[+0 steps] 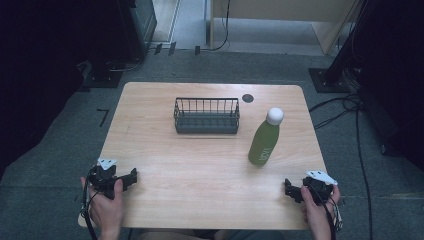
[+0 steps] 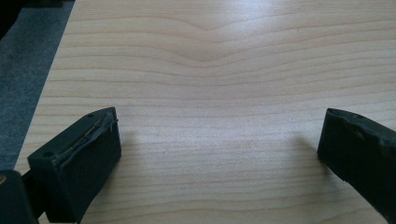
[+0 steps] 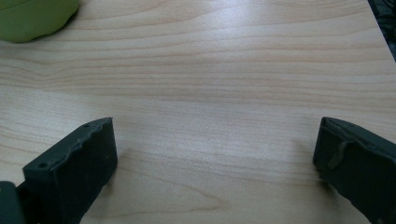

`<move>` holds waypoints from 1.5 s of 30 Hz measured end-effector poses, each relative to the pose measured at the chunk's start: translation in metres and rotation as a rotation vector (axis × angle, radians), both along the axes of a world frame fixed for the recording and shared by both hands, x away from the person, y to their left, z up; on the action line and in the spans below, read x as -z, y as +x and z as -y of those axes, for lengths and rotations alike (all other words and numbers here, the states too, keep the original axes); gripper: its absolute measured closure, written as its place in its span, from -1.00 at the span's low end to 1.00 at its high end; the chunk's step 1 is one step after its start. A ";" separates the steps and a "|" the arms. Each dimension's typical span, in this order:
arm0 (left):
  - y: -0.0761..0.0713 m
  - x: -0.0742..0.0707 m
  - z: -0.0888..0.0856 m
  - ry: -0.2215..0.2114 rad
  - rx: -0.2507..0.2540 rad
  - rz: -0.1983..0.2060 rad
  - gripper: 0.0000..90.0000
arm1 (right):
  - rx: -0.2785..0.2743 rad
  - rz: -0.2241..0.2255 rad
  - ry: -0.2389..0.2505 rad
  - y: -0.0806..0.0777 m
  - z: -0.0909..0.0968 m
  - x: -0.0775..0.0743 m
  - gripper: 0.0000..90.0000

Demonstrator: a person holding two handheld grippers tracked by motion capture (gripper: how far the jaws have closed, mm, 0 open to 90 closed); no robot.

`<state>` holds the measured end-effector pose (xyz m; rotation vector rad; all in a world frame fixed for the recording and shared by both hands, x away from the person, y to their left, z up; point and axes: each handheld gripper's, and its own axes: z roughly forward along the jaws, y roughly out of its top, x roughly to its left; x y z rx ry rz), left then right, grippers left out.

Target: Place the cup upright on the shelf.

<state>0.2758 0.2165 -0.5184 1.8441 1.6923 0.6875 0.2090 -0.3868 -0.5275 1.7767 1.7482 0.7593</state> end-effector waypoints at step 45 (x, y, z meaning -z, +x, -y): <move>0.000 0.000 0.000 0.000 0.001 0.000 -1.00 | -0.199 0.212 0.124 0.016 -0.065 -0.073 -1.00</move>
